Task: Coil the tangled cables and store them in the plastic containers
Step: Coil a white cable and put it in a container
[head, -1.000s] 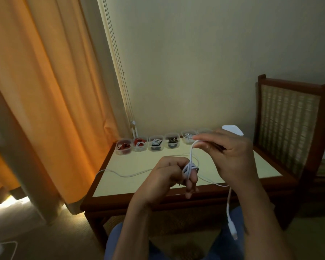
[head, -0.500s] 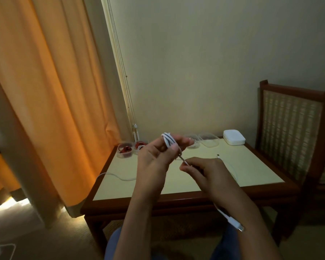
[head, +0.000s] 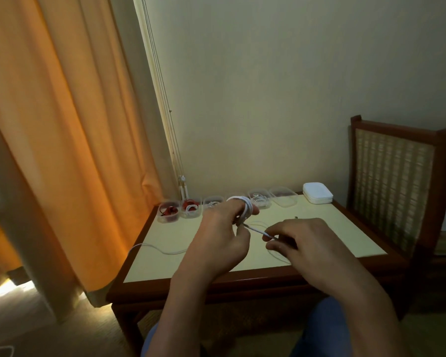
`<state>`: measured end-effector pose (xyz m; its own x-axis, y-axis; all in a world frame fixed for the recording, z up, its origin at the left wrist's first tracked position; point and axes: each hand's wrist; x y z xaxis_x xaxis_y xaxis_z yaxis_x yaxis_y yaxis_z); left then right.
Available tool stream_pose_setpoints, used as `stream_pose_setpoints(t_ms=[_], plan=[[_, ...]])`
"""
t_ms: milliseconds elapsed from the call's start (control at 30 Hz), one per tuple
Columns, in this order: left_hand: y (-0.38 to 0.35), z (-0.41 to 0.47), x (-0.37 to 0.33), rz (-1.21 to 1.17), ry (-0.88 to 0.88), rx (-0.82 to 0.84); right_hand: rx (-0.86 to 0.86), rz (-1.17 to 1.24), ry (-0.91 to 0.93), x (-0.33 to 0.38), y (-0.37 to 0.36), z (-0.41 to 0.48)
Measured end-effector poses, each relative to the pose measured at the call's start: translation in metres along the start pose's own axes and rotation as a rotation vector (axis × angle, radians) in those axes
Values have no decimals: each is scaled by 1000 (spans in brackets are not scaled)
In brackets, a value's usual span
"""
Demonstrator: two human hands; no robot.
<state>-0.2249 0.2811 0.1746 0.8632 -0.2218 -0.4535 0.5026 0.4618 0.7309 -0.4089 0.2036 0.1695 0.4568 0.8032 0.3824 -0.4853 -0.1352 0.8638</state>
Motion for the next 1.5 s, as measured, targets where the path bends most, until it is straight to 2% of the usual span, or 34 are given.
stream_pose_setpoints(t_ms=[133,233,333,433,567,767,933,1333,1500], plan=[[-2,-1,4,42,76,327,-239,-217,151,-15,1,4],[-2,-4,0,-111,105,437,-370,-207,175,-18,-8,10],[5,-6,-1,-289,79,458,-366,152,165,-13,-19,15],[9,-7,-2,-595,23,491,-244,538,182,-5,-28,14],[9,-9,1,-887,29,465,-160,811,185,3,-32,14],[7,-9,5,-1071,7,445,-83,858,120,6,-31,14],[5,-6,6,-1033,53,395,-199,664,88,4,-31,15],[-25,-3,-8,-974,155,26,-142,502,122,-1,-25,11],[-32,-4,-9,-959,122,-4,-176,466,129,-6,-21,11]])
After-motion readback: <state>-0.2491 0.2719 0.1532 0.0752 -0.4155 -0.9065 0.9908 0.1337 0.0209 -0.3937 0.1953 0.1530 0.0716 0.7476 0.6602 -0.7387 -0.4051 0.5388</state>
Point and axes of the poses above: each hand's wrist, its own z-axis towards the middle knuckle, its own y-axis out of the back of the hand, x = y × z, and after that the axes turned 10 degrees about x, right-handed
